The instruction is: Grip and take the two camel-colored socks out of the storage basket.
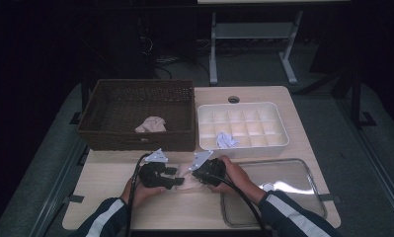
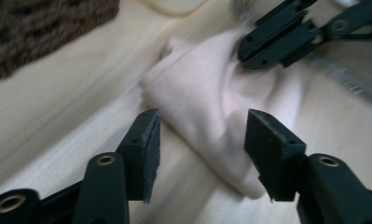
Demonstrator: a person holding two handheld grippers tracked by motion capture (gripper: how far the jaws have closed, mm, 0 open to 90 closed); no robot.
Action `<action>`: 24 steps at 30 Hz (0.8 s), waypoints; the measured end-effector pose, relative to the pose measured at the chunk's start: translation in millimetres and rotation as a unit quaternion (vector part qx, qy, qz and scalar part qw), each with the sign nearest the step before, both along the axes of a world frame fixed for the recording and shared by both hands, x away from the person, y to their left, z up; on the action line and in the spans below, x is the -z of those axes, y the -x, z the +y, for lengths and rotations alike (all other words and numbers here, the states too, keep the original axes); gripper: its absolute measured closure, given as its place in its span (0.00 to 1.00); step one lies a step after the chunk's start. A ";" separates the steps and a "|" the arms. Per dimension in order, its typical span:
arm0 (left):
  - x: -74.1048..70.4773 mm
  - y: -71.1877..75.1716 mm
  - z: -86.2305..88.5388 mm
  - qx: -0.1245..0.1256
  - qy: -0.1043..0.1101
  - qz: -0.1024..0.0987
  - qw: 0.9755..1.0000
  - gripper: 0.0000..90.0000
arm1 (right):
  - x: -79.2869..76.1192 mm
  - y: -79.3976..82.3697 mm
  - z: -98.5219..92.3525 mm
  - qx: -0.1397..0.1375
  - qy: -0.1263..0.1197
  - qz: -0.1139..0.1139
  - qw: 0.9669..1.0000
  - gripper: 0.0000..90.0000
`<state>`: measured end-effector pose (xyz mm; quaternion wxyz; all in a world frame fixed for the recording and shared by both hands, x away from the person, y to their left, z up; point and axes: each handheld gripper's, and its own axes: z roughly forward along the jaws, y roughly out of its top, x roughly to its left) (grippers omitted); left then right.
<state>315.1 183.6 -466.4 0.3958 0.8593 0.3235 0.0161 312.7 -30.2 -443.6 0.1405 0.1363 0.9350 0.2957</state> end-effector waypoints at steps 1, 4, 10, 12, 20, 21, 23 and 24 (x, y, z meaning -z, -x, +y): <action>0.0 0.2 -1.4 0.003 -0.004 -0.005 1.000 0.48 | 2.1 -0.6 1.6 0.001 0.006 0.005 1.000 0.94; 0.3 0.6 -5.1 -0.002 -0.006 -0.009 1.000 0.50 | 4.6 -3.9 1.8 0.003 0.009 0.019 1.000 0.93; 1.7 -1.4 -6.0 0.015 0.018 0.018 1.000 0.83 | 6.5 -9.1 2.1 0.008 0.004 0.033 0.999 0.93; 0.6 -2.4 -3.2 0.019 0.035 0.017 0.999 0.88 | 5.7 -12.3 1.8 0.005 0.007 0.042 0.999 0.93; -12.4 -4.4 -4.1 0.035 0.101 -0.004 0.994 0.92 | 7.7 -15.4 5.2 -0.004 -0.007 0.040 0.999 0.93; -13.3 -4.2 -5.4 0.037 0.097 -0.008 0.995 0.92 | 7.9 -15.3 6.1 -0.006 -0.007 0.038 0.999 0.92; -14.8 -3.7 -6.3 0.035 0.090 -0.014 0.995 0.92 | 8.8 -16.2 6.7 -0.008 -0.012 0.033 0.999 0.91; -15.4 -3.5 -5.7 0.032 0.085 -0.017 0.996 0.91 | 8.8 -16.7 6.0 -0.007 -0.015 0.034 0.999 0.88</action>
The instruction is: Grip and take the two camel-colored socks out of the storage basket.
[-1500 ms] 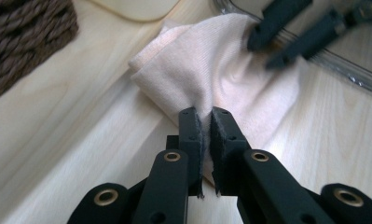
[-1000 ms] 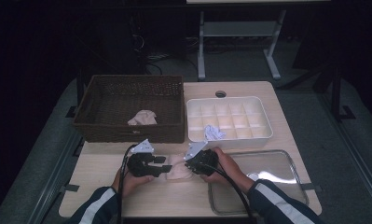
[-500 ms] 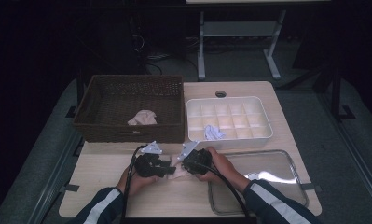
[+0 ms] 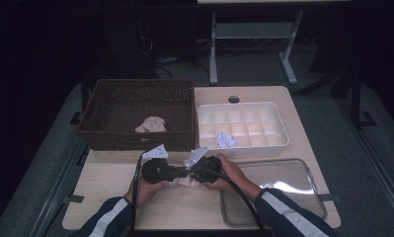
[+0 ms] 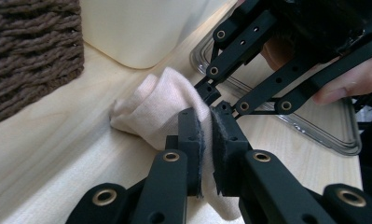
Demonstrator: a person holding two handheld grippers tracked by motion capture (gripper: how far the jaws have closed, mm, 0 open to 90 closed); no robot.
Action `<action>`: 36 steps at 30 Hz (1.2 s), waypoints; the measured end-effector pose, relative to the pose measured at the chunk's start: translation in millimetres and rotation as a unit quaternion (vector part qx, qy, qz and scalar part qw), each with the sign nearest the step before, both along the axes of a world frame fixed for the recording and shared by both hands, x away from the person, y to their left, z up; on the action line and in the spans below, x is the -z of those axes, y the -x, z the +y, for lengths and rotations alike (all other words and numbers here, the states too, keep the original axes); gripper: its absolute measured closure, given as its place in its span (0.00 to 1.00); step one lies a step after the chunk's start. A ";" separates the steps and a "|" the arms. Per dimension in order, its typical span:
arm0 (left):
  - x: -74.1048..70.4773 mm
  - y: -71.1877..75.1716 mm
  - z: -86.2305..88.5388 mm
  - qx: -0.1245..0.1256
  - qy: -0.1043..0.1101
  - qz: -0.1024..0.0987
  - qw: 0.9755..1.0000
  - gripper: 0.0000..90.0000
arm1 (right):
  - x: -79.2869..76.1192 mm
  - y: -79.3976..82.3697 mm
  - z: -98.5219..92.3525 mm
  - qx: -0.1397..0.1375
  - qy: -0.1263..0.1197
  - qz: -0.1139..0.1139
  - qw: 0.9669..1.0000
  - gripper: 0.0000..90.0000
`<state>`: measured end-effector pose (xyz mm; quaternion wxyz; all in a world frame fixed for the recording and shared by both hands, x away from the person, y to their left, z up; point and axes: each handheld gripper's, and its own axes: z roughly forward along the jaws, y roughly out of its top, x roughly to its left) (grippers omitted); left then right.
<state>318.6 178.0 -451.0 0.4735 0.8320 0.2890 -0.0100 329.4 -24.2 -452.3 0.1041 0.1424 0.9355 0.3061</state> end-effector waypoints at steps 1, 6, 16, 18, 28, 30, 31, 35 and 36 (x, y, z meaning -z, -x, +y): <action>-0.5 0.0 1.2 -0.001 -0.002 -0.002 1.000 0.91 | -0.2 -0.5 -1.0 0.000 -0.006 0.005 1.000 0.86; -2.8 1.7 2.4 -0.005 -0.007 -0.007 1.000 0.91 | -1.2 -0.9 -6.6 -0.003 -0.024 0.017 1.000 0.80; -1.7 1.9 3.2 -0.011 -0.020 -0.005 1.000 0.93 | -14.1 5.3 -35.1 0.009 -0.036 0.029 0.999 0.77; -2.3 2.3 2.4 -0.008 -0.018 -0.007 1.000 0.93 | -12.2 4.5 -35.3 0.007 -0.026 0.027 0.999 0.77; 2.6 3.5 -22.9 0.029 -0.038 -0.026 0.999 0.92 | 1.5 2.6 -27.7 0.013 -0.023 0.044 0.999 0.80; 5.8 2.0 -27.7 0.029 -0.042 -0.024 0.998 0.92 | 1.7 3.0 -25.7 0.017 -0.024 0.043 0.999 0.79; 7.1 1.3 -29.7 0.028 -0.042 -0.023 0.998 0.92 | 1.9 2.8 -25.4 0.016 -0.025 0.043 0.999 0.79; 7.7 0.1 -30.8 0.030 -0.052 -0.029 0.998 0.92 | -0.8 1.0 -30.1 0.007 -0.017 0.036 0.999 0.70; 7.8 0.0 -30.5 0.029 -0.050 -0.028 0.998 0.92 | -3.5 0.4 -33.2 -0.002 -0.019 0.036 0.999 0.70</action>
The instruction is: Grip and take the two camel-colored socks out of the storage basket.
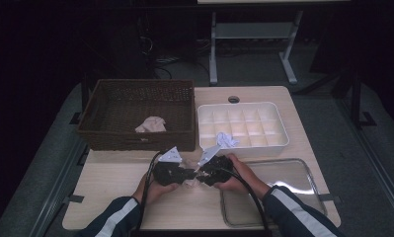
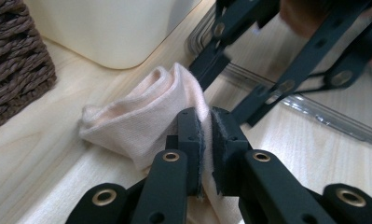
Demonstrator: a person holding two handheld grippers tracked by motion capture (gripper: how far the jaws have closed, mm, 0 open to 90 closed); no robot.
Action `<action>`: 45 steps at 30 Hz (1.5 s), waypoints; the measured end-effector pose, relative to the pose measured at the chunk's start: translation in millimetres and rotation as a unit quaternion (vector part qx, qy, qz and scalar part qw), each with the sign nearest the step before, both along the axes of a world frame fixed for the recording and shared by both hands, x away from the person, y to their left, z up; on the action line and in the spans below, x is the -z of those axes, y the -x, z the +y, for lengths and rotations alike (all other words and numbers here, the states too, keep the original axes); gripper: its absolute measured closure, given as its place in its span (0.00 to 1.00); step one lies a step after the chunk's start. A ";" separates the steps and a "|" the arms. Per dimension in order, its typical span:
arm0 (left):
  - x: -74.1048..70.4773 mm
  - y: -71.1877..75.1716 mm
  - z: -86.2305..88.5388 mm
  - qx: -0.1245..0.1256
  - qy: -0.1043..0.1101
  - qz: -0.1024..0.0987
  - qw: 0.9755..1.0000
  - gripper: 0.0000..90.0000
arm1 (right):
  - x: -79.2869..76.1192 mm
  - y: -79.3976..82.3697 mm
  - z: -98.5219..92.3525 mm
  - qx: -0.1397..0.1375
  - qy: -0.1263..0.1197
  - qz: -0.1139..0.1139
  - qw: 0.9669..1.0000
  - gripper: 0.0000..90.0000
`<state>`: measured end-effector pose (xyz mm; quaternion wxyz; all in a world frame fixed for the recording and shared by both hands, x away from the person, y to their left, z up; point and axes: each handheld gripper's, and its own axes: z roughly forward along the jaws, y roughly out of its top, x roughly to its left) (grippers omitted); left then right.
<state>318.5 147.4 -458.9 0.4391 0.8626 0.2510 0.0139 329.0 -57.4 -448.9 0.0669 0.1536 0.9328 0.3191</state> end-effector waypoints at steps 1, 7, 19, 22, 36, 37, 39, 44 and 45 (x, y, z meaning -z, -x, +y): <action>0.0 0.0 0.1 0.000 0.000 0.000 1.000 0.92 | -3.0 -0.1 -2.1 -0.001 -0.003 0.001 1.000 0.69; 0.9 1.0 -0.2 0.007 0.001 0.000 1.000 0.90 | -22.2 -1.9 -11.0 0.038 -0.069 -0.025 0.997 0.73; -3.3 6.9 8.9 0.012 0.020 0.020 1.000 0.64 | -3.9 -13.3 2.7 0.068 -0.050 -0.026 0.996 0.76; -14.1 10.7 23.8 -0.010 0.030 0.008 0.999 0.56 | -2.8 -13.9 1.8 0.073 -0.050 -0.019 0.996 0.76; 2.8 21.2 2.7 -0.011 -0.102 -0.044 0.994 0.48 | -0.7 -9.6 2.8 0.064 -0.030 -0.034 0.997 0.75; 4.9 21.8 1.6 -0.007 -0.102 -0.039 0.994 0.48 | -0.7 -8.9 2.9 0.063 -0.030 -0.034 0.997 0.75; 6.1 23.2 1.1 0.001 -0.097 -0.035 0.995 0.49 | -0.6 -7.4 2.9 0.060 -0.022 -0.039 0.997 0.73; 6.0 23.7 1.2 0.005 -0.083 -0.024 0.996 0.62 | -2.2 -7.6 1.1 0.052 -0.022 -0.034 0.998 0.71; 5.9 24.1 1.0 0.006 -0.082 -0.024 0.996 0.64 | -3.2 -8.0 0.2 0.049 -0.031 -0.026 0.998 0.69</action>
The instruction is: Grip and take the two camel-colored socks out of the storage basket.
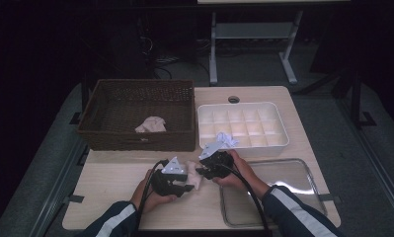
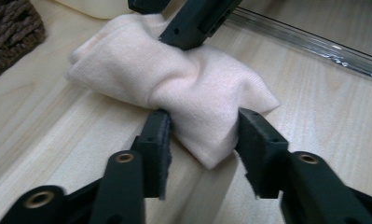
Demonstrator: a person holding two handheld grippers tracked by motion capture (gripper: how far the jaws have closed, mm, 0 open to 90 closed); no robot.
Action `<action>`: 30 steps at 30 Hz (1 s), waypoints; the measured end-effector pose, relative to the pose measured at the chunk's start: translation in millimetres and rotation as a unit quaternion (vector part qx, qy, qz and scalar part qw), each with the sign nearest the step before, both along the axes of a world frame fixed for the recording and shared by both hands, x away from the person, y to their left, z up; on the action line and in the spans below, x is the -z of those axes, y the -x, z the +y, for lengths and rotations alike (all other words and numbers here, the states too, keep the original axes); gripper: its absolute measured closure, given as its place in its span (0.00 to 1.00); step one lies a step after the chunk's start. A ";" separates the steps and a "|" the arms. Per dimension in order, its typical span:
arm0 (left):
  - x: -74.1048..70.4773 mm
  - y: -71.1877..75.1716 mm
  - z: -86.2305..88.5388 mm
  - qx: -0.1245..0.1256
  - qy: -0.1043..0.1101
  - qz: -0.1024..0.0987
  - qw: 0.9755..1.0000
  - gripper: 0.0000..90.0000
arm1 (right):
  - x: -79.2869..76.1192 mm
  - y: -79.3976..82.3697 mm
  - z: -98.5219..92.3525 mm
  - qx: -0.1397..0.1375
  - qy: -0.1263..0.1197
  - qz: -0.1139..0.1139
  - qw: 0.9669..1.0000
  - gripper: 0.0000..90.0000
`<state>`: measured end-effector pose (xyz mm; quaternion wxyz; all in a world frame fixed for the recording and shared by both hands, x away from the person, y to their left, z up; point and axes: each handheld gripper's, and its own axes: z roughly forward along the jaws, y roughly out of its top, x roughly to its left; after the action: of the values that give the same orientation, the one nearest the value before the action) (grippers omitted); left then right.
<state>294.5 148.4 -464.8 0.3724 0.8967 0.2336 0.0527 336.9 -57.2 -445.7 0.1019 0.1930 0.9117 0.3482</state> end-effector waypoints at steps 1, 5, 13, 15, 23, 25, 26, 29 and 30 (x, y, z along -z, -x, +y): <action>-0.4 -0.4 0.7 0.006 -0.007 -0.004 1.000 0.65 | -1.0 0.7 -0.3 0.000 -0.004 0.006 1.000 0.68; -0.8 1.8 -0.5 0.019 -0.007 -0.003 1.000 0.72 | -3.7 4.4 0.0 -0.015 -0.012 0.010 1.000 0.59; -2.5 9.5 -0.8 0.050 -0.021 -0.007 0.999 0.78 | 9.2 -2.5 -0.3 -0.028 -0.016 0.069 0.997 0.52; -2.1 11.8 -0.8 0.051 -0.016 -0.004 0.999 0.78 | 11.2 -3.9 -0.2 -0.029 -0.020 0.086 0.996 0.51; -0.6 12.7 0.7 0.056 -0.005 -0.001 0.998 0.78 | 15.3 -11.1 0.5 -0.052 -0.034 0.140 0.988 0.66; -0.6 12.5 1.2 0.059 -0.007 -0.003 0.998 0.78 | 16.0 -12.7 0.0 -0.053 -0.039 0.157 0.985 0.69; -0.7 12.7 1.3 0.060 -0.009 -0.005 0.998 0.78 | 16.0 -12.0 0.1 -0.051 -0.043 0.165 0.984 0.71; -1.0 13.4 2.0 0.062 -0.012 -0.007 0.998 0.75 | 16.5 -11.0 -1.2 -0.055 -0.048 0.156 0.985 0.76; -1.4 13.5 2.7 0.063 -0.014 -0.007 0.998 0.73 | 16.4 -10.1 -1.6 -0.051 -0.048 0.154 0.986 0.76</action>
<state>281.0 151.2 -463.4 0.3642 0.9142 0.1736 0.0387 347.1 -58.9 -462.1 -0.0669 0.2017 0.9074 0.3627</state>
